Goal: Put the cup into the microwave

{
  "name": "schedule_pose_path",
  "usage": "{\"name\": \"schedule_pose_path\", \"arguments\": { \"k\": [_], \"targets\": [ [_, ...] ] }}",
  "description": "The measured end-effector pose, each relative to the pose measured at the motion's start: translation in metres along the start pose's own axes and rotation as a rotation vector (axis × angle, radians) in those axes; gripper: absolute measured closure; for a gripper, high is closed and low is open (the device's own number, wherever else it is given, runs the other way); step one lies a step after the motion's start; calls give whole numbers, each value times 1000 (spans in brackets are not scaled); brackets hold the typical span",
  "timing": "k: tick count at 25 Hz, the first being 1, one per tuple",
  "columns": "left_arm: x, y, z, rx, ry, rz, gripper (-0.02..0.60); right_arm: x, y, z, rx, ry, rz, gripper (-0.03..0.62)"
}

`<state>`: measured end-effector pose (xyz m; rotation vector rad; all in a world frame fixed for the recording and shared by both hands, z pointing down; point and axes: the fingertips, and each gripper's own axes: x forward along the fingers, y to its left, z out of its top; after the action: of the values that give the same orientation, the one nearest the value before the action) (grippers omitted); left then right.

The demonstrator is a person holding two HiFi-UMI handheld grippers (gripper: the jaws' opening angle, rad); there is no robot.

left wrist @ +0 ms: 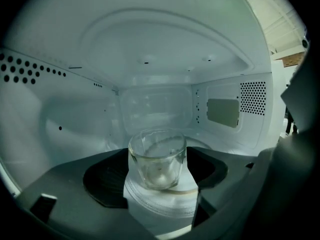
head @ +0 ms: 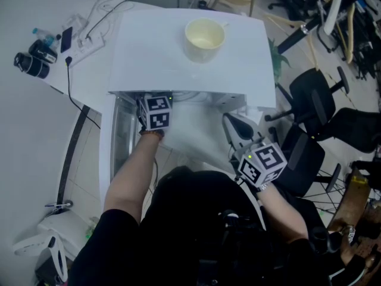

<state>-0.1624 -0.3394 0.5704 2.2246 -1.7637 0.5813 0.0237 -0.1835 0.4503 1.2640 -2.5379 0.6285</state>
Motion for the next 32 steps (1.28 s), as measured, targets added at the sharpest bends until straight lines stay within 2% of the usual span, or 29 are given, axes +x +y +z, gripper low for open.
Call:
{"name": "schedule_pose_path", "arguments": {
  "k": [16, 32],
  "targets": [
    [-28, -14, -1, -1, -18, -1, 221, -22, 9, -3, -7, -22, 5, 577],
    [-76, -39, 2, 33, -32, -6, 221, -52, 22, -6, -17, -54, 35, 577]
  ]
}}
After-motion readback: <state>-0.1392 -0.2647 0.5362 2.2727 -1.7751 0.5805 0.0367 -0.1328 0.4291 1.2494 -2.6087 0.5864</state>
